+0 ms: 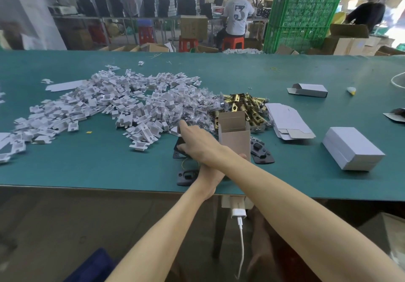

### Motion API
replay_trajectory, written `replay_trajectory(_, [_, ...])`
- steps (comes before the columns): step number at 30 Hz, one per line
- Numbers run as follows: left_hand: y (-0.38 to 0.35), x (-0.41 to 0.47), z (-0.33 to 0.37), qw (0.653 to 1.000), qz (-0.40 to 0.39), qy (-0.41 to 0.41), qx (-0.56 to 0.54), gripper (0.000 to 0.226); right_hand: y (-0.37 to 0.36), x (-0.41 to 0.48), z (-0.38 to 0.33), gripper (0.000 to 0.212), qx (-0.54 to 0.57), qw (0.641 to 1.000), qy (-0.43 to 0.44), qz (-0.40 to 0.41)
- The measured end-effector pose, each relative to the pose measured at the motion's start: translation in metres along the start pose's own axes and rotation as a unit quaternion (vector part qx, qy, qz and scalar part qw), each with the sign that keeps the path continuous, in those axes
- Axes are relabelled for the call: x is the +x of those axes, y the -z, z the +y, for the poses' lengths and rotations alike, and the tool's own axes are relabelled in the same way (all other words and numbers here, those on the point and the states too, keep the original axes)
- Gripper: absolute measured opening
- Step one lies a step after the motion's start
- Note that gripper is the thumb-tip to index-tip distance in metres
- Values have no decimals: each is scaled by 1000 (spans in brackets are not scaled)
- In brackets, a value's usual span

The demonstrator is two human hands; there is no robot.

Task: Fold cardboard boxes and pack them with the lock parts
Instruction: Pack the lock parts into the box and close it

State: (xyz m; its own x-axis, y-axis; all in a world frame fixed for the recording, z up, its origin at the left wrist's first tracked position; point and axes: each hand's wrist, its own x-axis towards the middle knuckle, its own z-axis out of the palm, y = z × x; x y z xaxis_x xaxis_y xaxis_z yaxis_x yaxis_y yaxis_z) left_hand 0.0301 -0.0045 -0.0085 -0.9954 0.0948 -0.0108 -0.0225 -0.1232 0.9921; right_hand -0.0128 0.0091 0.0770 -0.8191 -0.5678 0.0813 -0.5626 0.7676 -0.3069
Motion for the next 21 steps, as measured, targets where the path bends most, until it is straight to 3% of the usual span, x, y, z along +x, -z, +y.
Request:
replay_trajectory(3, [-1, 3, -2, 1000, 20, 10, 15, 52, 6, 1, -1, 26, 61, 997, 2, 35])
replay_trajectory(6, [-1, 7, -2, 998, 40, 1, 46, 28, 13, 1, -2, 17, 146, 987, -19, 60])
replay_trajectory(12, [-2, 4, 3, 996, 34, -40, 67, 24, 36, -8, 6, 23, 421, 902, -66, 67])
replay_trajectory(15, [-2, 6, 2, 998, 35, -27, 38, 35, 53, -15, 11, 41, 396, 913, -43, 83])
replay_trajectory(18, [-3, 5, 4, 999, 40, -10, 1, 39, 70, -24, 20, 25, 398, 907, -24, 139])
replay_trajectory(21, [-4, 4, 5, 999, 38, -10, -10, 41, 87, -28, 32, 21, 321, 927, -34, 189])
